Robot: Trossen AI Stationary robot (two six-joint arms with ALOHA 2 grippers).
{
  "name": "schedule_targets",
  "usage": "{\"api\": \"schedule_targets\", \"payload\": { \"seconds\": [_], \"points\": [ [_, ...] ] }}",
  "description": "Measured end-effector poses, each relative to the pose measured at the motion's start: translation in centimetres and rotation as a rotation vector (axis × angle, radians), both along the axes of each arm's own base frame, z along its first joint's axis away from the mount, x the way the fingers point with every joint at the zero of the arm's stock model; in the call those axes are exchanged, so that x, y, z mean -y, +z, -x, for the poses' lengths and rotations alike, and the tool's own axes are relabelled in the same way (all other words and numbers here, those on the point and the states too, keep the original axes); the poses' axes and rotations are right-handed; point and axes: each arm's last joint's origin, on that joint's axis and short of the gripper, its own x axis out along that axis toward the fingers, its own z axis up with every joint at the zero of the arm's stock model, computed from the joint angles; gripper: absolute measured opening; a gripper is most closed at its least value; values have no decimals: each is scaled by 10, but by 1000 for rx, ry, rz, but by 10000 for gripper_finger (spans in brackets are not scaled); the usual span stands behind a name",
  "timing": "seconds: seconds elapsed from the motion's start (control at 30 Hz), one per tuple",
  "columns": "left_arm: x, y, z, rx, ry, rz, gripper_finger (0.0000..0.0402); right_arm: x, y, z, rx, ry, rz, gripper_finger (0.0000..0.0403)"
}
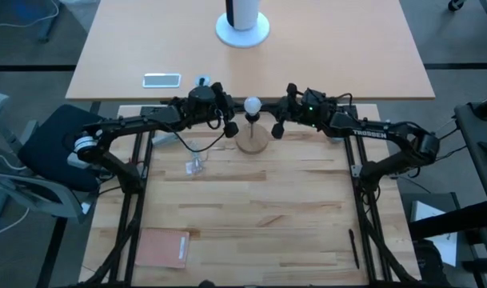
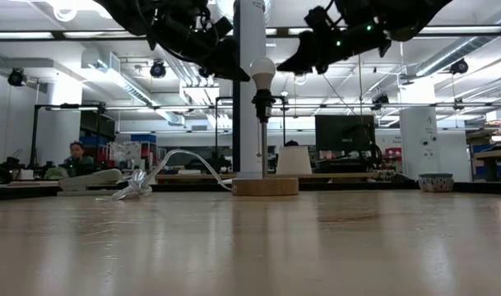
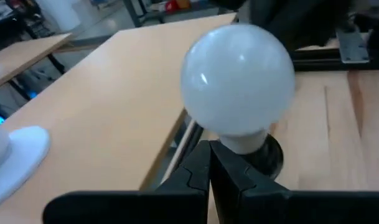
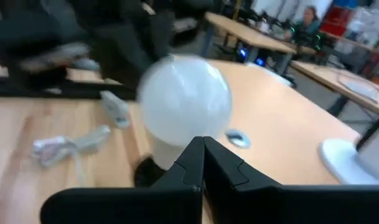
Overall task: Screw lightbulb
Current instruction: Remove the lightbulb from the desk lamp
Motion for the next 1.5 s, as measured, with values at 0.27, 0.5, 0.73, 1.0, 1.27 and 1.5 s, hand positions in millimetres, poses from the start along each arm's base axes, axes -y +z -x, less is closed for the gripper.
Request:
{"api": "schedule_targets", "payload": {
  "seconds": [0.27, 0.5, 0.73, 1.0, 1.27, 1.5],
  "points": [
    [-7, -4, -8, 41, 29, -40, 0, -9, 16, 8, 41, 25, 34, 0],
    [-7, -4, -10, 51, 27, -60, 0, -6, 3, -1, 7, 73, 9, 0],
    [-4, -6, -9, 21, -1, -22, 0, -2, 3, 0, 0, -9, 26, 0],
    [-3, -5, -3, -22, 76, -17, 0, -4, 7, 6, -12, -34, 31, 0],
    [-4, 5, -6, 64, 33, -82, 0, -11, 15, 7, 25, 108, 32, 0],
    [-2, 3, -7, 59, -10, -67, 0, -6, 4, 0, 8, 81, -8, 0]
  ]
}}
